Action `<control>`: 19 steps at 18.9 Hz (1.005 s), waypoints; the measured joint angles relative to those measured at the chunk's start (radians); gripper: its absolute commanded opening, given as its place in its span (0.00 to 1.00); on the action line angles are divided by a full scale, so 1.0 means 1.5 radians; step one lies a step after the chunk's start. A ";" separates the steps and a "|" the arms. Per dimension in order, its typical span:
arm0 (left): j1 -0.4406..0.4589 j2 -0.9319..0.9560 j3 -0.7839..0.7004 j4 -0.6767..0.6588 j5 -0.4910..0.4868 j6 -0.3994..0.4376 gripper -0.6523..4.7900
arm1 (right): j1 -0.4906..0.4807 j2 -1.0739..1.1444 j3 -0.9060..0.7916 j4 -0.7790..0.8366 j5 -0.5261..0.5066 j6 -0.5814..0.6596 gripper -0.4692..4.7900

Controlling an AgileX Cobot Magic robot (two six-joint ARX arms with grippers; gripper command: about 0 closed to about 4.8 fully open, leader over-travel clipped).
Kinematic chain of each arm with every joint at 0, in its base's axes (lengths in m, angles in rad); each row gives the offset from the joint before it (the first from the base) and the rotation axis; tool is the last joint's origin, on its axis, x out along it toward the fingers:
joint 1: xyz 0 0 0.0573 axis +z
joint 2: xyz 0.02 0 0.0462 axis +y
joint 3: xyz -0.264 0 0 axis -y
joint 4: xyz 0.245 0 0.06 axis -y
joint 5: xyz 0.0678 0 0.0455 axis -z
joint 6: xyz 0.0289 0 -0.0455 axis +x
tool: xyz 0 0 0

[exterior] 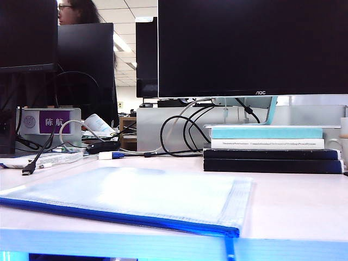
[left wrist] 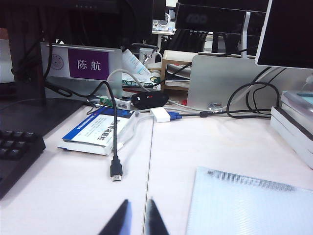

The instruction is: Pick up the transparent plastic file bag with a blue zipper and open its zipper.

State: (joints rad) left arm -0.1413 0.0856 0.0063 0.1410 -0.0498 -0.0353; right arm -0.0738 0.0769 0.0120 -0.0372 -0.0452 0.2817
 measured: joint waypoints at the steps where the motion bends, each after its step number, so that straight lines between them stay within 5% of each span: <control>1: 0.000 0.000 0.000 0.000 0.000 0.000 0.22 | 0.000 0.000 0.000 -0.002 0.000 0.000 0.11; 7: 0.000 0.000 0.016 -0.010 0.019 -0.050 0.21 | 0.000 0.000 0.002 -0.004 -0.002 -0.001 0.08; 12: 0.000 0.003 0.163 -0.076 0.013 -0.087 0.20 | 0.000 0.007 0.086 -0.003 0.000 0.016 0.08; 17: 0.000 0.063 0.267 -0.123 -0.009 -0.042 0.20 | 0.000 0.109 0.204 0.000 0.010 0.018 0.08; 19: 0.000 0.103 0.322 -0.149 -0.009 0.006 0.20 | 0.000 0.181 0.262 -0.003 -0.040 0.017 0.08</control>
State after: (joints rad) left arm -0.1413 0.2405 0.4889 -0.0818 -0.0635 -0.0261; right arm -0.0734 0.3481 0.4046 -0.0422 -0.1055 0.3069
